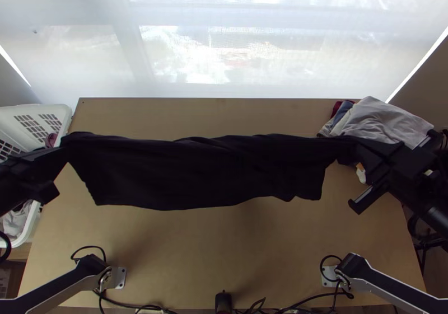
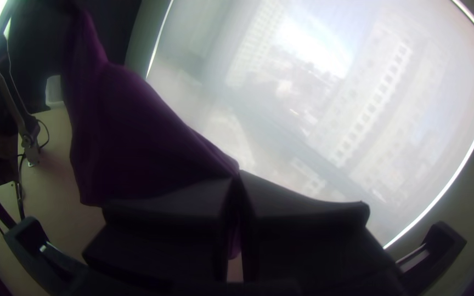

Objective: Fold the t-shirt

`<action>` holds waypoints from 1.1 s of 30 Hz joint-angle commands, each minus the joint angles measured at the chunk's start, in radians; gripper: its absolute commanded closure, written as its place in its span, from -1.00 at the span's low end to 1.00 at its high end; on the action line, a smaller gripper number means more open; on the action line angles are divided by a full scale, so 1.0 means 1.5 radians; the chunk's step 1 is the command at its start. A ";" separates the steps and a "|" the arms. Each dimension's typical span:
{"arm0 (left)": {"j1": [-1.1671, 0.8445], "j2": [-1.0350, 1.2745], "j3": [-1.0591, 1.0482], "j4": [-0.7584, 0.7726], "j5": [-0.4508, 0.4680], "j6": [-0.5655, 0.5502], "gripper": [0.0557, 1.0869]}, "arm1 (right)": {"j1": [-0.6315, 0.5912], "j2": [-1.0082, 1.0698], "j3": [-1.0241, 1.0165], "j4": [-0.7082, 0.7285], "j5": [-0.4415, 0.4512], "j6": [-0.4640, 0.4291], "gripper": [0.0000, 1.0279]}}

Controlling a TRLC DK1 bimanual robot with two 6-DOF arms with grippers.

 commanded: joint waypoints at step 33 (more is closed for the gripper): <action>0.212 0.367 -0.596 0.759 0.002 0.214 0.93 | -0.227 0.592 -0.180 0.533 -0.138 -0.038 0.95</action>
